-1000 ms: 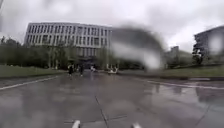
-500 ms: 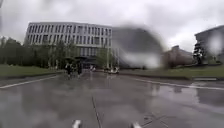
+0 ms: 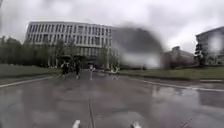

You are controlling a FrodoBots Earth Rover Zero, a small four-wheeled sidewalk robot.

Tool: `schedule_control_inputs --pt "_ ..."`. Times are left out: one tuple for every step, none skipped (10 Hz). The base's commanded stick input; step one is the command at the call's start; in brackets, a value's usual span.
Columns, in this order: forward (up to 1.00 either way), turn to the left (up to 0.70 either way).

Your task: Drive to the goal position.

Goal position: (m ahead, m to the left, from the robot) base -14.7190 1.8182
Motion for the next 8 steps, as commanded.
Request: schedule_control_inputs --pt "0.7 0.0" --pt "0.7 0.0" --pt "0.7 0.0" --pt "0.7 0.0" --pt "0.7 0.0" --pt "0.7 0.0" --pt "0.7 0.0" --pt "0.7 0.0"
